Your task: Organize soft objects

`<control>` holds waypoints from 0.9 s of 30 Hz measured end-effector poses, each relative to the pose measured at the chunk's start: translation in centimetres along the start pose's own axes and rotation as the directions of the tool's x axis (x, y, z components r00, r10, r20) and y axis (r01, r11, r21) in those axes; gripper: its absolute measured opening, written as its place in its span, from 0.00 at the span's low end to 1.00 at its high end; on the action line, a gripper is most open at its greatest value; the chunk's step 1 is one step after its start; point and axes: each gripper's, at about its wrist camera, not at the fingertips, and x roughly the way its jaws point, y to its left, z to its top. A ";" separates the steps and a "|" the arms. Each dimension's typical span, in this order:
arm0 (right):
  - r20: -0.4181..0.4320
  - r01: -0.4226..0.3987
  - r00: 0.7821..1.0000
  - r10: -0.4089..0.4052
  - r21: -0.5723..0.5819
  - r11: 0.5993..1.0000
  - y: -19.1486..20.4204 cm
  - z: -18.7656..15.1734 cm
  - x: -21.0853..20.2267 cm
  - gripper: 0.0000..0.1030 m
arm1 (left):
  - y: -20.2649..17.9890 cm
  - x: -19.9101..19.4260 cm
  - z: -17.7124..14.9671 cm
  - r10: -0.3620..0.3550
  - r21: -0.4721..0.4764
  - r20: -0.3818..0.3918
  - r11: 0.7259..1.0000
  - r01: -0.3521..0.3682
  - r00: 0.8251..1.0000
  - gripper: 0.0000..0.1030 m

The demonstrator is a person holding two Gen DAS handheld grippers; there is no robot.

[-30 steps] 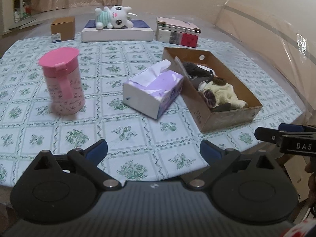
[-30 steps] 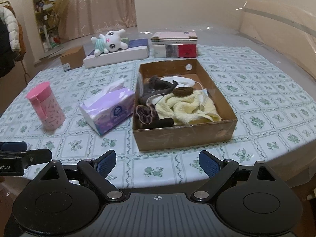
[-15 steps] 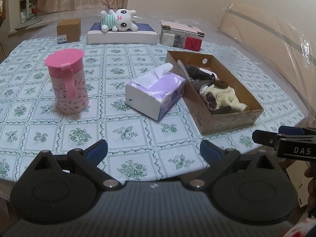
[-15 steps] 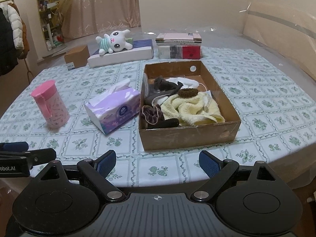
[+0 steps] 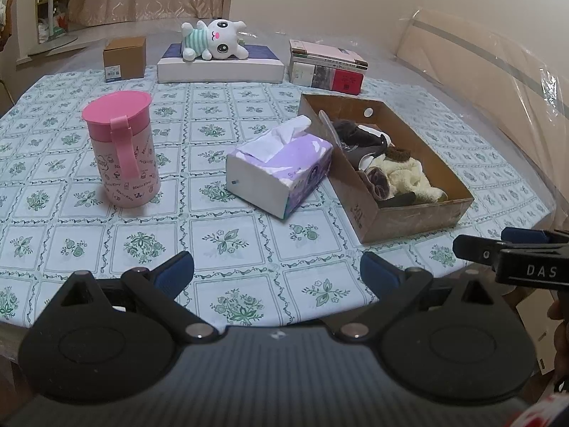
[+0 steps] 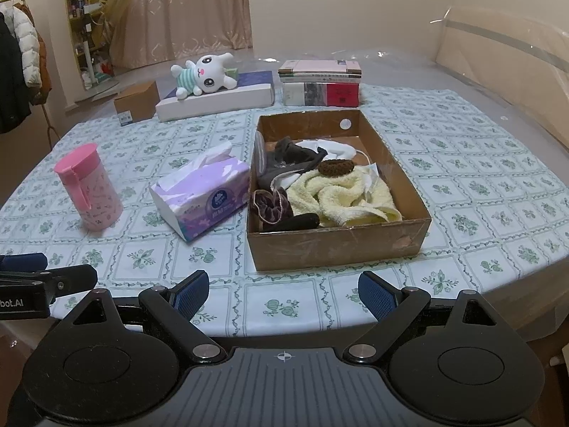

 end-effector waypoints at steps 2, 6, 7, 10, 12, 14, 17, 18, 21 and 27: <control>-0.001 0.000 1.000 0.000 -0.001 1.000 0.0 0.0 0.0 0.88 | -0.1 0.0 0.0 -0.001 0.003 0.001 1.000 0.001 1.000 0.96; 0.000 0.000 1.000 0.000 0.000 1.000 0.0 0.0 0.0 0.88 | -0.2 -0.1 0.0 -0.003 0.010 0.006 1.000 0.003 1.000 0.96; 0.000 0.000 1.000 0.000 0.000 1.000 0.0 0.0 0.0 0.88 | -0.3 -0.1 0.0 -0.003 0.012 0.006 1.000 0.003 1.000 0.96; -0.001 0.001 1.000 -0.001 0.001 1.000 -0.2 0.0 0.0 0.88 | -0.3 0.0 0.0 -0.003 0.014 0.005 1.000 0.003 1.000 0.96; -0.001 0.001 1.000 -0.001 0.001 1.000 -0.2 0.0 0.0 0.88 | -0.2 0.0 0.0 -0.005 0.014 0.005 1.000 0.004 1.000 0.96; -0.001 0.001 1.000 -0.001 0.000 1.000 -0.2 0.0 0.0 0.88 | -0.2 0.0 0.0 -0.004 0.012 0.006 1.000 0.004 1.000 0.96; -0.001 0.002 1.000 -0.002 0.001 1.000 -0.1 0.0 0.0 0.88 | -0.2 0.1 0.0 -0.003 0.013 0.004 1.000 0.003 1.000 0.96; -0.001 0.001 1.000 -0.001 0.000 1.000 -0.2 0.0 0.0 0.88 | -0.2 0.1 0.0 -0.003 0.012 0.004 1.000 0.003 1.000 0.96; -0.001 0.002 1.000 -0.002 0.001 1.000 -0.2 0.0 0.0 0.88 | -0.1 0.1 0.0 -0.001 0.011 0.006 1.000 0.001 1.000 0.96; -0.001 0.002 1.000 -0.002 0.000 1.000 -0.3 0.0 0.0 0.88 | -0.1 0.0 0.0 0.002 0.012 0.009 1.000 -0.002 1.000 0.96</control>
